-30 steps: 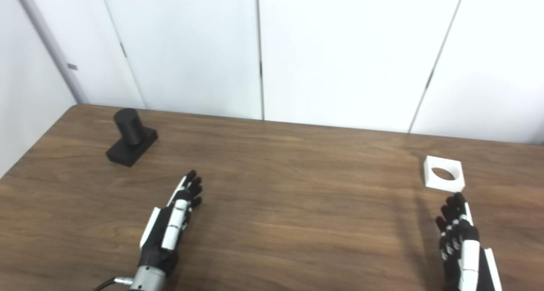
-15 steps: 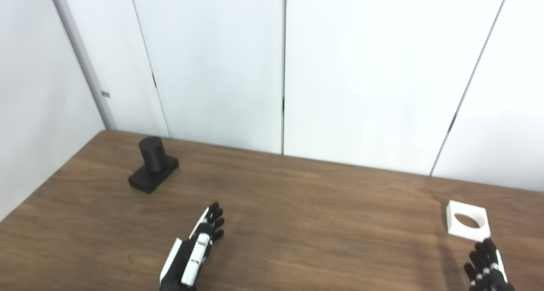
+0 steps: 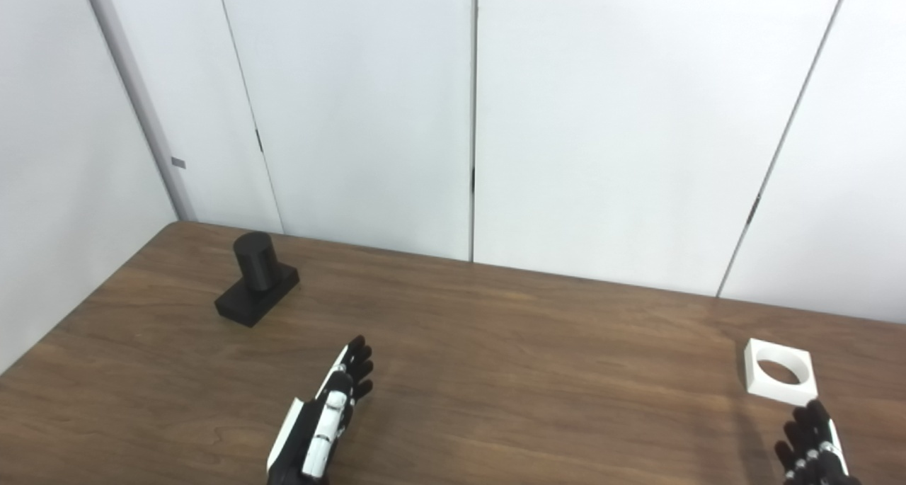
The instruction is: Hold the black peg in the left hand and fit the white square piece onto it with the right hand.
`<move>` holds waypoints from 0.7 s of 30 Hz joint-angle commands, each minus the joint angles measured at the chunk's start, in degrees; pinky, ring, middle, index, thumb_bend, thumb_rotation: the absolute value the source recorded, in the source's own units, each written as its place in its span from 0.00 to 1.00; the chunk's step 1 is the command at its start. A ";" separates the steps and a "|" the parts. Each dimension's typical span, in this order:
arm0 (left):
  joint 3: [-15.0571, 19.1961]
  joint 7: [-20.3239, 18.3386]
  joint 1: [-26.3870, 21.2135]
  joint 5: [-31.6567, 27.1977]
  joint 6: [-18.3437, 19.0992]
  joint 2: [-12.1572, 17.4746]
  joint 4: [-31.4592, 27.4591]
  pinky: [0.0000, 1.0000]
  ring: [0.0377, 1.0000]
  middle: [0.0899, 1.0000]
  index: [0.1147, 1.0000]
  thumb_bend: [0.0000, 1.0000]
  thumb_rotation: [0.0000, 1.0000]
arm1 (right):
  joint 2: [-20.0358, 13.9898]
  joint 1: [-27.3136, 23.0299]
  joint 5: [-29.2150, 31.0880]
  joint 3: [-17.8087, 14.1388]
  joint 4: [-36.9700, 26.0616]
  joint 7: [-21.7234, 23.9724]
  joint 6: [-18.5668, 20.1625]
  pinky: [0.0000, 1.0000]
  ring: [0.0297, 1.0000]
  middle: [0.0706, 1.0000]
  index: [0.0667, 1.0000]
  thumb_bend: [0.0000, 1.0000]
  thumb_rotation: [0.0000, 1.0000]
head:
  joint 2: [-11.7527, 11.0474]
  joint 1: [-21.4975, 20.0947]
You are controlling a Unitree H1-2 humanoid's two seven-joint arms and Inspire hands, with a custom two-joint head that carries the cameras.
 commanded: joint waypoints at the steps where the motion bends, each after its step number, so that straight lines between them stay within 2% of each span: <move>1: -0.30 0.18 3.12 0.50 -1.34 -0.83 1.77 0.94 0.97 0.97 0.99 0.54 0.96 | 0.52 2.26 0.09 0.11 5.83 1.09 -1.39 1.00 1.00 1.00 1.00 0.73 1.00 | -0.14 0.20; 9: -0.35 0.87 2.99 1.34 -0.76 -1.09 1.68 0.92 0.96 0.96 0.98 0.54 0.94 | 0.48 1.98 0.21 0.07 6.12 1.54 -1.70 1.00 1.00 1.00 1.00 0.75 1.00 | -0.15 0.54; 15: 0.46 2.42 3.16 3.54 0.74 -1.11 0.44 0.92 0.97 0.98 0.99 0.55 0.92 | 1.01 1.89 -0.19 0.15 6.07 1.01 -1.01 1.00 1.00 1.00 1.00 0.75 1.00 | 0.89 -1.46; 16: 0.90 3.14 3.37 4.50 1.21 -1.20 -0.60 0.92 0.98 0.98 0.99 0.52 0.87 | 1.23 1.92 -0.16 0.09 5.84 0.78 -0.82 1.00 1.00 1.00 1.00 0.74 1.00 | 1.21 -1.91; 18: 1.54 4.43 3.79 7.06 2.18 -0.81 -2.76 0.97 0.99 0.99 1.00 0.46 0.70 | 1.52 1.92 -0.35 0.07 5.49 0.45 -0.73 1.00 1.00 1.00 1.00 0.73 1.00 | 1.71 -2.67; 19: 2.16 5.30 3.92 9.59 2.89 -0.24 -4.40 0.98 0.99 0.99 1.00 0.45 0.66 | 1.62 1.88 -0.43 0.03 5.45 0.30 -0.61 1.00 1.00 1.00 1.00 0.73 1.00 | 2.06 -3.27; 21: 3.83 6.67 3.99 13.51 4.33 0.64 -7.63 0.95 0.96 0.97 1.00 0.49 0.55 | 1.98 1.80 -0.26 -0.19 5.37 -0.09 -0.05 1.00 1.00 1.00 1.00 0.74 1.00 | 2.23 -3.78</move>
